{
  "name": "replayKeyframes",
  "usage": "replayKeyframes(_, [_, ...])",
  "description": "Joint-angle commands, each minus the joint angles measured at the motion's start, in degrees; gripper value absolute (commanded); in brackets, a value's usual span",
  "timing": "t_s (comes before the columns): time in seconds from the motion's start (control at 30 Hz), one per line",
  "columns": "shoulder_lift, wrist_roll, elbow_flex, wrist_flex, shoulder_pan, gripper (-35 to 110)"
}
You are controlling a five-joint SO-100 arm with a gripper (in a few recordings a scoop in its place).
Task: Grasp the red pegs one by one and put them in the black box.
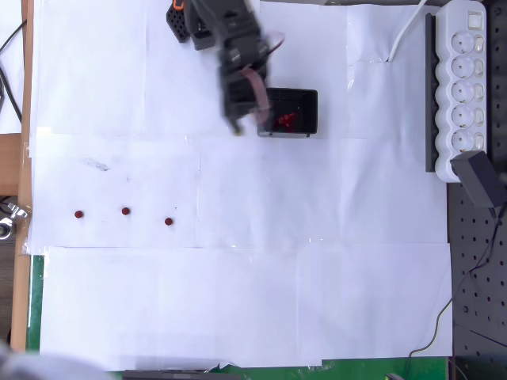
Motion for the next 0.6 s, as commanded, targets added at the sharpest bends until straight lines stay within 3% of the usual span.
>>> replayKeyframes(0.0, [1.2,7.8,-14.4,-35.3,6.2,15])
replayKeyframes(0.1, [7.4,10.5,-23.1,-54.8,8.9,15])
replayKeyframes(0.3, [16.6,6.7,-16.6,-57.4,10.5,15])
replayKeyframes(0.57, [37.3,7.7,-6.5,-70.4,14.0,15])
